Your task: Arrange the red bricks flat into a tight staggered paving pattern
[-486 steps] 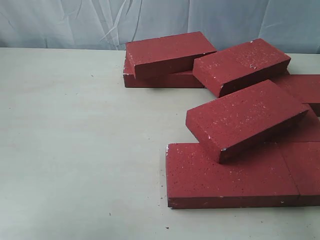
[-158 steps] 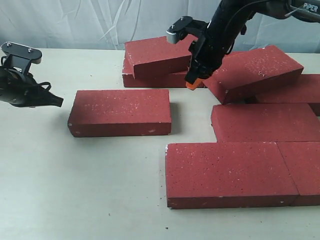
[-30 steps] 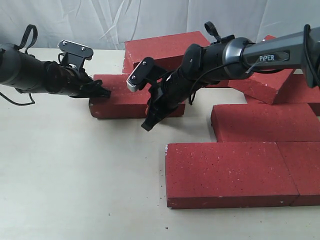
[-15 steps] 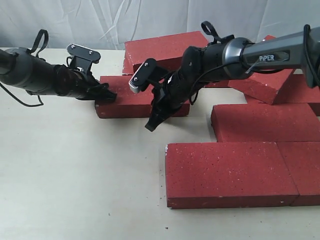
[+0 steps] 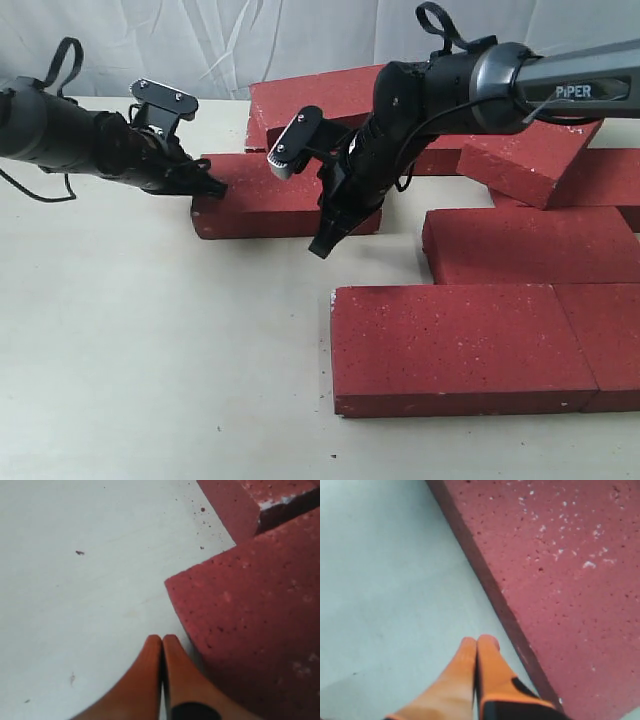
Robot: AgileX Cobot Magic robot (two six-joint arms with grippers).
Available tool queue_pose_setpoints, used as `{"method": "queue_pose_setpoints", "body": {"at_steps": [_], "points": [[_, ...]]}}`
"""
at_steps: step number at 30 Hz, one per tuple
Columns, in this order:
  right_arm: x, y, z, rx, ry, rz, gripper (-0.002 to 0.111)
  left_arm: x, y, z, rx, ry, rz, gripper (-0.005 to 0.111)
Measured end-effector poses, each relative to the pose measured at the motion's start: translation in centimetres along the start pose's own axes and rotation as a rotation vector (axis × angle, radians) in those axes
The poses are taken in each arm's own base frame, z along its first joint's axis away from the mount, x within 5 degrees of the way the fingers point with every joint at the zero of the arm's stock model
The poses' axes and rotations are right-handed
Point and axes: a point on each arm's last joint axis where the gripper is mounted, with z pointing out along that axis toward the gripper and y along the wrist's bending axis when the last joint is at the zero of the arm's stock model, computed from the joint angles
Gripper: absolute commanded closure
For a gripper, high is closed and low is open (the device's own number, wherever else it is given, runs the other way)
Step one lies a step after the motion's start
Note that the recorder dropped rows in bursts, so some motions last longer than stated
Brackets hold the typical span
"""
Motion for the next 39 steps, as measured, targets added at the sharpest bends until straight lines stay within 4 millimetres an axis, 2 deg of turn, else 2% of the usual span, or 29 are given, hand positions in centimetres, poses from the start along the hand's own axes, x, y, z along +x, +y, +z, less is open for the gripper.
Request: {"method": "queue_pose_setpoints", "body": {"at_steps": [4, 8, 14, 20, 23, 32, 39], "points": [[-0.1, 0.2, -0.4, -0.019, -0.003, 0.018, 0.109, -0.4, 1.4, -1.2, -0.008, 0.026, -0.023, 0.107], [0.0, 0.4, -0.3, -0.046, 0.003, 0.026, 0.109, 0.0, 1.8, -1.6, 0.003, 0.086, -0.035, 0.107], [0.3, 0.0, 1.3, -0.009, 0.000, 0.004, 0.109, 0.1, 0.0, -1.2, 0.033, 0.097, -0.001, 0.107], [-0.1, -0.6, 1.7, 0.059, -0.047, 0.017, 0.109, -0.3, -1.3, -0.7, 0.032, 0.026, 0.022, 0.107], [0.1, -0.8, 2.5, 0.069, -0.046, 0.018, 0.109, -0.1, -1.4, 0.1, 0.023, 0.000, 0.025, 0.107], [0.4, -0.9, 2.6, 0.099, -0.008, 0.037, 0.109, 0.1, -1.4, 0.6, 0.014, -0.021, 0.025, 0.107], [0.7, -0.9, 2.1, 0.123, 0.051, 0.061, 0.109, 0.2, -2.7, 0.9, 0.032, -0.024, 0.046, 0.107]]}}
